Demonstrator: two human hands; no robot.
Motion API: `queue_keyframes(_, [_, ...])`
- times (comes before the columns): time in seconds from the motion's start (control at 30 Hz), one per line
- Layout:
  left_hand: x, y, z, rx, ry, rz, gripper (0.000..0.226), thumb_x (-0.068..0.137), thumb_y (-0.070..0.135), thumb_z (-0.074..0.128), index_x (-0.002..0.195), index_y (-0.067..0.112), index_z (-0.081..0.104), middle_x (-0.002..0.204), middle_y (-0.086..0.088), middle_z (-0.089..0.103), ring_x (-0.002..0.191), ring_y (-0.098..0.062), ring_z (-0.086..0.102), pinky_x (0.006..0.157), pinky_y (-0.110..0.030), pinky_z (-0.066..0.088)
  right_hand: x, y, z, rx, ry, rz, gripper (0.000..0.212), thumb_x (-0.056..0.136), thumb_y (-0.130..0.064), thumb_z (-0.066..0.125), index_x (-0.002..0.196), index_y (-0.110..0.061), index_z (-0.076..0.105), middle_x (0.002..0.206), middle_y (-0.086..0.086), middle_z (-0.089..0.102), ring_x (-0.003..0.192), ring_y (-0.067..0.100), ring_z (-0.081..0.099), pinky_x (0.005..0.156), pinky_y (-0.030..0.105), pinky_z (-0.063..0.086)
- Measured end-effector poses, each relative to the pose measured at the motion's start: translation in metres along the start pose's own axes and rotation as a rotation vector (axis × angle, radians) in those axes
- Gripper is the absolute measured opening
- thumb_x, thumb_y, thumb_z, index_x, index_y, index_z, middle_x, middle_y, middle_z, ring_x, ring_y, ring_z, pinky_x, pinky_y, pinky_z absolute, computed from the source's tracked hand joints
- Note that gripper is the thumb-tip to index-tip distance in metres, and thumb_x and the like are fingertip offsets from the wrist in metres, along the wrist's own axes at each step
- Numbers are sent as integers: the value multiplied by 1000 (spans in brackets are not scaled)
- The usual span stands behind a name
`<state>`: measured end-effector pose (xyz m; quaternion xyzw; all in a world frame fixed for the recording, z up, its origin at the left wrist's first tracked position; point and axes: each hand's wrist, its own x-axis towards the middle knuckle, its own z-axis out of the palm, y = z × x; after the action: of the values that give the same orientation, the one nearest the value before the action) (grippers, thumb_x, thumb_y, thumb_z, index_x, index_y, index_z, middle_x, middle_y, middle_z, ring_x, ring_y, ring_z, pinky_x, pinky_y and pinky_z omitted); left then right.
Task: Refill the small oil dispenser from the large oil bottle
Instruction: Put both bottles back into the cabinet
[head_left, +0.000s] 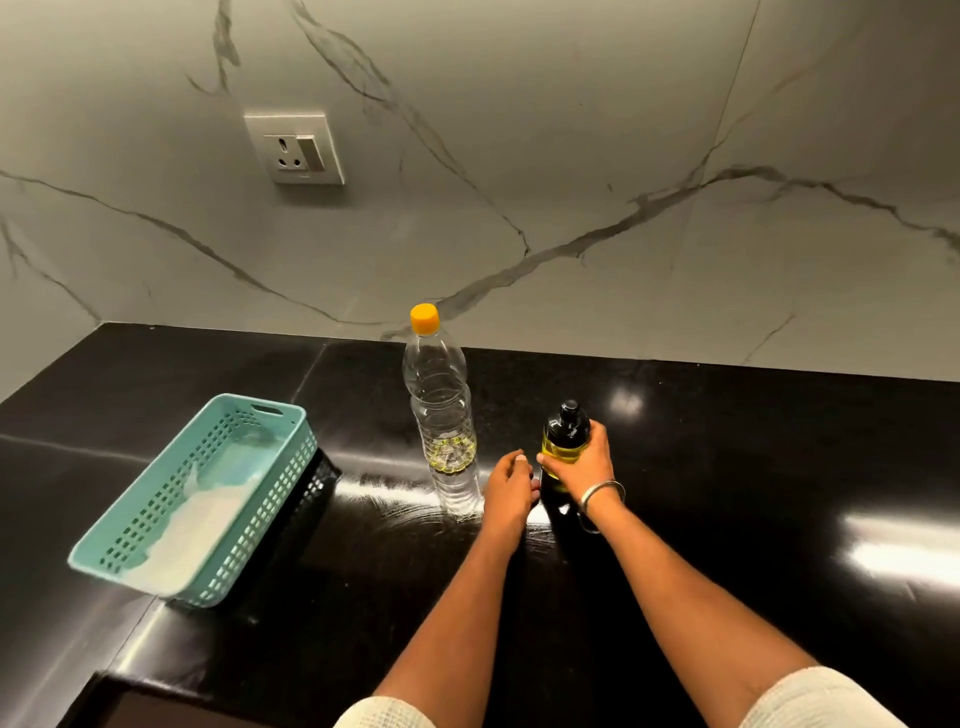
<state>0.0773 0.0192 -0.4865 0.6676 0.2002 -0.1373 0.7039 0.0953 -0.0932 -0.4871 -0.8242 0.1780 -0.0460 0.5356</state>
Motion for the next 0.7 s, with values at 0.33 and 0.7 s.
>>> queue_keyframes(0.33, [12, 12, 6, -202, -71, -148, 30, 104, 26, 39, 123, 8, 51, 120, -16, 61, 112, -32, 60, 99, -40, 49, 2, 4, 9, 38, 78, 39, 60, 60, -27, 86, 109, -21, 51, 101, -1, 67, 96, 18, 64, 86, 32, 50])
queue_keyframes(0.7, [0, 27, 18, -330, -222, -211, 34, 103, 31, 38, 93, 9, 62, 91, -11, 67, 83, -21, 64, 73, -33, 54, -28, -33, -18, 43, 142, -30, 55, 62, -30, 87, 106, -23, 54, 98, -6, 65, 93, 11, 63, 84, 25, 49])
